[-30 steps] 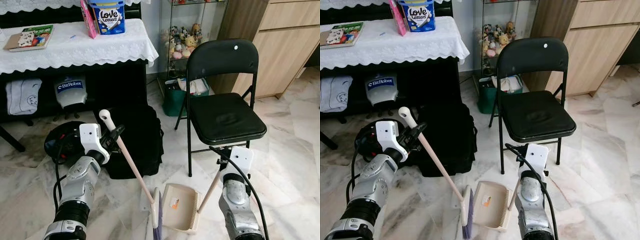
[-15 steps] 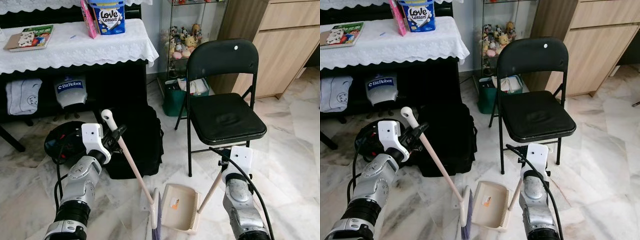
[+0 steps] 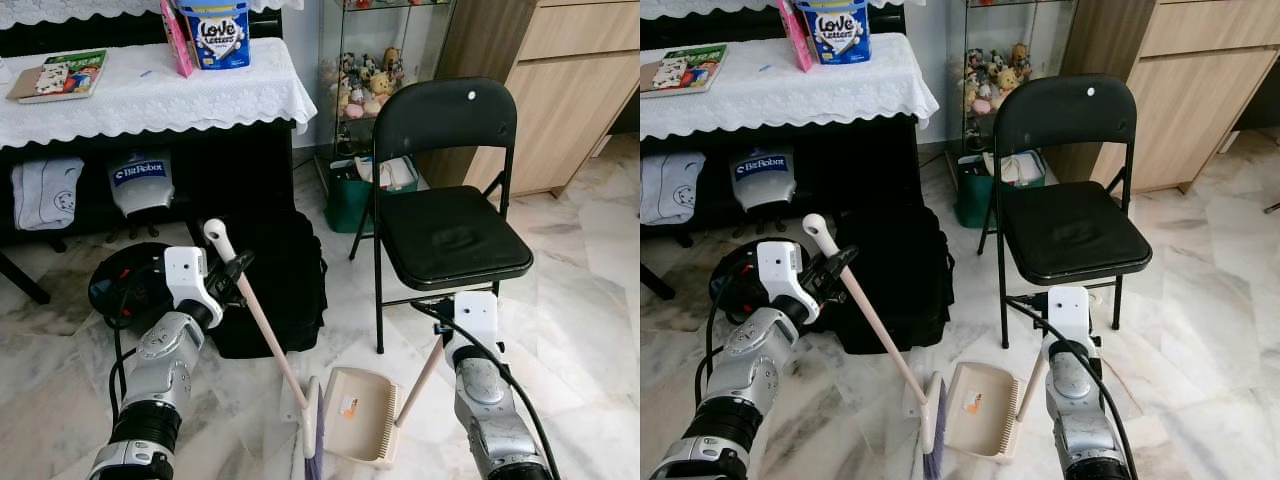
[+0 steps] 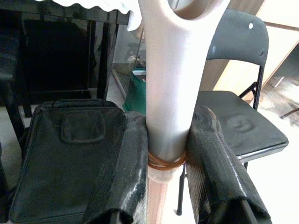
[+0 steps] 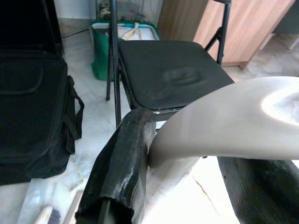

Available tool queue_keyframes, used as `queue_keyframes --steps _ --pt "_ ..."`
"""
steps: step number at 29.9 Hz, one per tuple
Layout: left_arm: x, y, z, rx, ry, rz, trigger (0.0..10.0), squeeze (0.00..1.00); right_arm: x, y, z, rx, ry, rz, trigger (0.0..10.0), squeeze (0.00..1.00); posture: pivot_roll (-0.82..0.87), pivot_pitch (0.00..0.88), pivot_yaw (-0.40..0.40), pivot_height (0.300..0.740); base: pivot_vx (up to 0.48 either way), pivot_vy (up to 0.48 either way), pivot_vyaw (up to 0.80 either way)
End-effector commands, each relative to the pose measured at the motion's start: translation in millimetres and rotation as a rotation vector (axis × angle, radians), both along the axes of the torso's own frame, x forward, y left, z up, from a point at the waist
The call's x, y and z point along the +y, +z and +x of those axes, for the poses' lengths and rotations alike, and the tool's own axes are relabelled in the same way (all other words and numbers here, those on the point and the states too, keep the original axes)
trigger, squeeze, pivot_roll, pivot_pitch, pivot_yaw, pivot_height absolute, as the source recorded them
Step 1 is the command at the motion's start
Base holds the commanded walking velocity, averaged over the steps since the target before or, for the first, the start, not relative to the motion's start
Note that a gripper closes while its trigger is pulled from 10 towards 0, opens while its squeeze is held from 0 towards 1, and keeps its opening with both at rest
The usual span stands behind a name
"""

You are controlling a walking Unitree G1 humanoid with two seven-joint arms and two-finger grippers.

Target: Sweep floor

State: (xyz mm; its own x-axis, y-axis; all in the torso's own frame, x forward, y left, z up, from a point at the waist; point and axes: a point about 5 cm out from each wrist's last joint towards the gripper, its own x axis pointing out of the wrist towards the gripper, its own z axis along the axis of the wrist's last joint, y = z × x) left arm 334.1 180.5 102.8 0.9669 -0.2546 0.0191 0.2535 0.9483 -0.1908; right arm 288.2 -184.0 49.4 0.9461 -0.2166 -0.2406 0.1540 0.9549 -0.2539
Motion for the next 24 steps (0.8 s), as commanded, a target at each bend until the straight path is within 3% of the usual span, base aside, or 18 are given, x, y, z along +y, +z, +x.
queue_keyframes --steps 1,8,12,14,15,16,18,19,20,21,22,24 --pt "0.8 6.0 0.3 -0.03 -0.006 0.001 10.0 0.0 0.5 1.1 -1.0 0.006 0.016 -0.012 10.0 0.0 -0.07 0.073 -0.016 0.74 0.0 0.0 0.0" --pt "0.2 5.8 0.2 -0.031 -0.007 0.0 10.0 0.0 1.1 -1.2 -2.6 0.028 0.082 -0.074 10.0 0.0 -0.07 0.07 -0.017 0.74 0.0 0.0 0.0" --pt "0.0 5.9 0.3 -0.033 -0.008 0.001 10.0 0.0 1.5 -1.2 -2.6 0.025 0.094 -0.06 10.0 0.0 -0.07 0.07 -0.017 0.74 0.0 0.0 0.0" --pt "0.0 6.1 0.4 -0.033 -0.007 -0.001 10.0 0.0 1.2 -0.2 -2.5 0.021 0.096 -0.066 10.0 0.89 -0.07 0.07 -0.017 0.74 0.0 0.0 0.0" --pt "0.0 6.1 0.4 -0.033 -0.007 -0.001 10.0 0.0 1.2 -0.2 -2.5 0.021 0.096 -0.066 10.0 0.89 -0.07 0.07 -0.017 0.74 0.0 0.0 0.0" --pt "0.0 6.1 0.5 -0.034 -0.007 -0.001 10.0 0.0 0.8 -0.1 -2.4 0.021 0.094 -0.069 10.0 1.0 -0.07 0.07 -0.017 0.74 0.0 0.0 0.0" --pt "0.0 6.1 0.5 -0.034 -0.006 -0.002 10.0 0.0 0.5 0.1 -2.4 0.021 0.093 -0.072 10.0 1.0 -0.07 0.07 -0.017 0.74 0.0 0.0 0.0" --pt "-0.1 6.2 0.5 -0.034 -0.006 -0.002 10.0 0.0 0.2 0.4 -2.3 0.02 0.093 -0.077 10.0 0.75 -0.07 0.07 -0.017 0.74 0.0 0.0 0.0" --pt "-0.1 6.2 0.5 -0.035 -0.006 -0.002 10.0 0.0 -0.2 0.7 -2.3 0.019 0.093 -0.084 10.0 0.06 -0.07 0.07 -0.017 0.74 0.0 0.0 0.0" --pt "-0.1 6.2 0.5 -0.035 -0.006 -0.002 10.0 0.0 -0.2 0.7 -2.3 0.019 0.093 -0.084 10.0 0.06 -0.07 0.07 -0.017 0.74 0.0 0.0 0.0" --pt "-0.1 6.2 0.5 -0.035 -0.005 -0.003 10.0 0.0 -0.8 1.5 -2.1 0.013 0.094 -0.099 10.0 0.0 -0.07 0.07 -0.017 0.74 0.0 0.0 0.0" --pt "-0.2 6.1 0.4 -0.035 -0.005 -0.003 10.0 0.0 -1.1 2.1 -2.0 0.006 0.094 -0.103 10.0 0.0 -0.07 0.07 -0.017 0.74 0.0 0.0 0.0"
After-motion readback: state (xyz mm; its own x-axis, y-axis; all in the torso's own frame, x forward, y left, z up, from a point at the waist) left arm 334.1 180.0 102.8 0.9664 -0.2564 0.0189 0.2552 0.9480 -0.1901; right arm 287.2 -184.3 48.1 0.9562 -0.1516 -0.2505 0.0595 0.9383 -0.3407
